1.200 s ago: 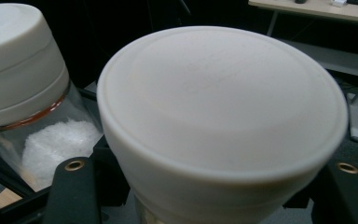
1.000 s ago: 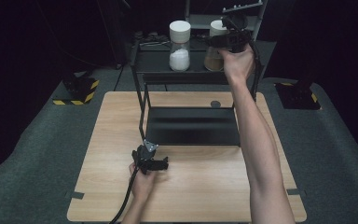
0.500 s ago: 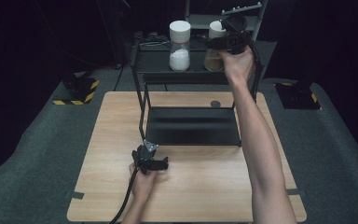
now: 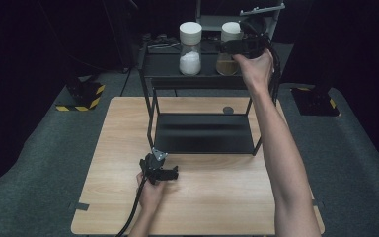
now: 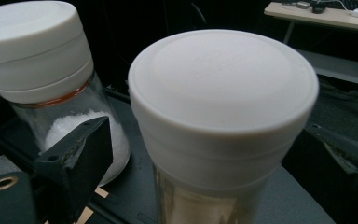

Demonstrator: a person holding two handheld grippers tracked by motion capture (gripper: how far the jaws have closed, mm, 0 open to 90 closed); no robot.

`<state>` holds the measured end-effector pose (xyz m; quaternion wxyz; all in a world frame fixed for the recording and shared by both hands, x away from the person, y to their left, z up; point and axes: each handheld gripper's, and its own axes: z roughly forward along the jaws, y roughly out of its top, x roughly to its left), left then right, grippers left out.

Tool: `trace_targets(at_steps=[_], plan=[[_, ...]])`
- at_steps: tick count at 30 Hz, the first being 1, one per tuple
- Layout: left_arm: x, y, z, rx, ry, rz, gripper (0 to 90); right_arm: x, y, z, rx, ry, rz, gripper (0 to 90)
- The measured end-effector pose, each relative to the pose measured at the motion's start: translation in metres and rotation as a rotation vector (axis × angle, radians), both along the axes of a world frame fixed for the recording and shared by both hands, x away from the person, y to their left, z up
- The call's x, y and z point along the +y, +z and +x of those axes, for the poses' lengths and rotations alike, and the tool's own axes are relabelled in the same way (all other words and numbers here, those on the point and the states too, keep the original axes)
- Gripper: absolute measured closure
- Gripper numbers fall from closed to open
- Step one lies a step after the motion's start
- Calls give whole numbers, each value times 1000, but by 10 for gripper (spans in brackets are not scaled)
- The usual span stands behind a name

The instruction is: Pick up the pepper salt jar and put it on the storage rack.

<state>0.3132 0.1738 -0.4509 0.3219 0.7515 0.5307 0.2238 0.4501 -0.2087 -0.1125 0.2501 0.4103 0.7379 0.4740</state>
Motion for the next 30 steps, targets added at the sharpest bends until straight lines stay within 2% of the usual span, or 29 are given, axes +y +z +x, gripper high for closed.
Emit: trace_targets(at_steps=[7, 9, 10, 11, 13, 16, 21, 24, 30], plan=[[0, 0, 0, 0, 0, 0, 34, -10, 0, -8, -10, 26, -3, 83], [0, 0, 0, 0, 0, 0, 34, -9, 2, -10, -13, 27, -23, 82], [0, 0, 0, 0, 0, 0, 34, -10, 3, -13, -16, 32, -48, 82], [0, 0, 0, 0, 0, 0, 34, -10, 3, -13, -16, 32, -48, 82], [0, 0, 0, 0, 0, 0, 34, -15, 2, -14, -17, 44, -35, 82], [0, 0, 0, 0, 0, -1, 34, -28, -5, -19, -30, 52, 26, 96], [0, 0, 0, 0, 0, 0, 34, -35, -4, -20, -19, 57, 17, 95], [0, 0, 0, 0, 1, 1, 34, -40, -5, -27, -37, 64, 17, 101], [0, 0, 0, 1, -1, 2, 34, -51, -9, -28, -22, 79, 10, 99]])
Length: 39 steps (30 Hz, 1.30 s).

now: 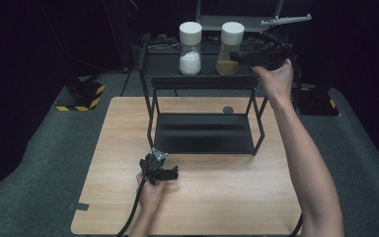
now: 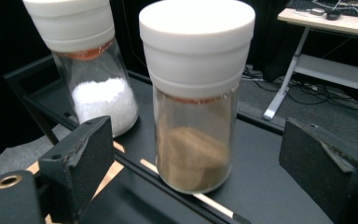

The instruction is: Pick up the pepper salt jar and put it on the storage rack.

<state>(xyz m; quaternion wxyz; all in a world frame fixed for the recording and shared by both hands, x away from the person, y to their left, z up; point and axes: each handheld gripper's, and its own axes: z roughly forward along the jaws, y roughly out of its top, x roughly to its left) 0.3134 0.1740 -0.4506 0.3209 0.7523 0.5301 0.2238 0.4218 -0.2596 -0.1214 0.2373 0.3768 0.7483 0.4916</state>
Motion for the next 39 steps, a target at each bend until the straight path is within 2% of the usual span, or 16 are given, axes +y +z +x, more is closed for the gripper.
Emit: trace_targets(at_steps=[22, 39], plan=[[0, 0, 0, -2, 2, -3, 34, -34, -21, -17, -21, 36, 22, 99], [0, 0, 0, -2, 1, -2, 34, -42, -35, -23, -14, 45, 6, 99]])
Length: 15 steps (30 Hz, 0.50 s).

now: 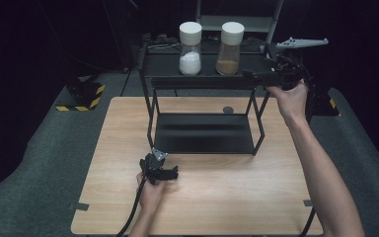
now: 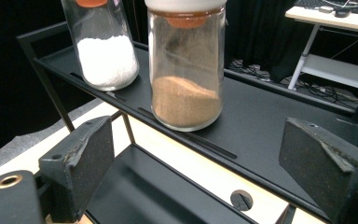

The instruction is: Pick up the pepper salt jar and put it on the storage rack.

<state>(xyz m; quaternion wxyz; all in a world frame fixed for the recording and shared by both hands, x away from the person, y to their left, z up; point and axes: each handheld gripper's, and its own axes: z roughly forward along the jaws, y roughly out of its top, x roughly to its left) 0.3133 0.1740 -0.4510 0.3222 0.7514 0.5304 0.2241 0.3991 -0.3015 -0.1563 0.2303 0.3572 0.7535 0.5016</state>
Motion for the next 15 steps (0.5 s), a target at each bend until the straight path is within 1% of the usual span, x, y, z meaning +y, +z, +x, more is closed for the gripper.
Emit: trace_targets(at_steps=[5, 10, 12, 15], plan=[[0, 0, 0, -1, 0, -1, 34, -2, -6, -2, 4, 7, -6, 99], [0, 0, 0, -1, 0, -1, 34, -5, -13, -4, 7, 13, 3, 100], [0, 0, 0, -1, 0, -1, 34, -6, -16, -5, 4, 16, -6, 99], [0, 0, 0, -2, 1, 0, 34, -7, -20, -6, 8, 18, -5, 100]])
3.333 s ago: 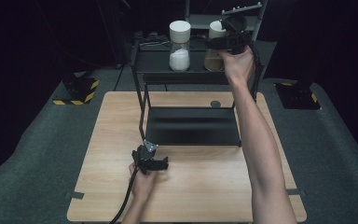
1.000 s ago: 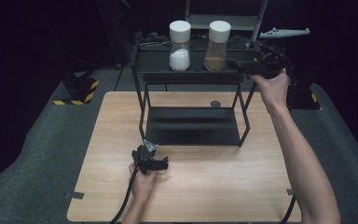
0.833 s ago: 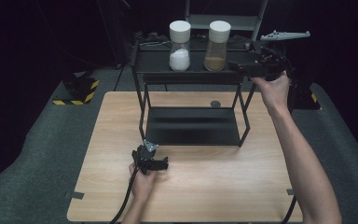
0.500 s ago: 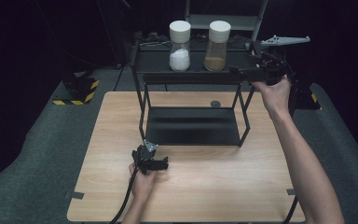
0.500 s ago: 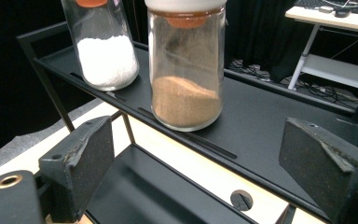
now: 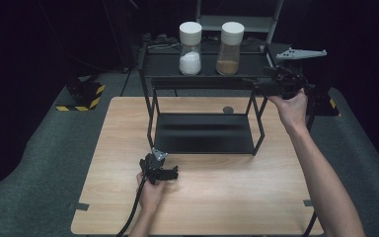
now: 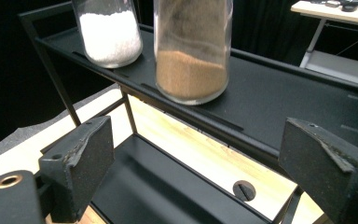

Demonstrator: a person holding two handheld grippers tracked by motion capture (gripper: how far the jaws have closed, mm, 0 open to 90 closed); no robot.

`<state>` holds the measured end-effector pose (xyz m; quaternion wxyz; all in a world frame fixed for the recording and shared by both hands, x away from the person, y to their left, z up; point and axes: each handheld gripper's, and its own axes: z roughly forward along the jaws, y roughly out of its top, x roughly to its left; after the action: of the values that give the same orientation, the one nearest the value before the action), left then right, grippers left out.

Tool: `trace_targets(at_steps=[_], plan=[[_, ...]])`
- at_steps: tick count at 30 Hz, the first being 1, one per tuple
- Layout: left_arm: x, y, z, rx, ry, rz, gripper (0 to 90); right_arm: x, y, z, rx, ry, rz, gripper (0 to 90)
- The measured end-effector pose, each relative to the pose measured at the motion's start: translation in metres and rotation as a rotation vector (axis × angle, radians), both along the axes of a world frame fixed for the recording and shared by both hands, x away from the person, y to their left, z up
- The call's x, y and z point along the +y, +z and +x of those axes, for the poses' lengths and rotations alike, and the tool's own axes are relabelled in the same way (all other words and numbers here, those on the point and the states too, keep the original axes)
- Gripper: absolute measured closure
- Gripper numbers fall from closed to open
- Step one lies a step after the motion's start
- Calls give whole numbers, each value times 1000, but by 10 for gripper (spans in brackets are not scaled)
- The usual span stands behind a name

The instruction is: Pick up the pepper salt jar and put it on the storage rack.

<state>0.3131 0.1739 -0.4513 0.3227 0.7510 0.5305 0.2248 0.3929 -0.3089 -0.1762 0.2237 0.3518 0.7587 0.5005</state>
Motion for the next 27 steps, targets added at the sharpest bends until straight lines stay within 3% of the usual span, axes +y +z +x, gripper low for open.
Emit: trace_targets(at_steps=[16, 27], plan=[[0, 0, 0, 2, -2, -1, 34, -11, -29, -6, -1, 12, 27, 100], [0, 0, 0, 2, -2, 0, 34, -11, -47, -12, -15, 17, 16, 102]])
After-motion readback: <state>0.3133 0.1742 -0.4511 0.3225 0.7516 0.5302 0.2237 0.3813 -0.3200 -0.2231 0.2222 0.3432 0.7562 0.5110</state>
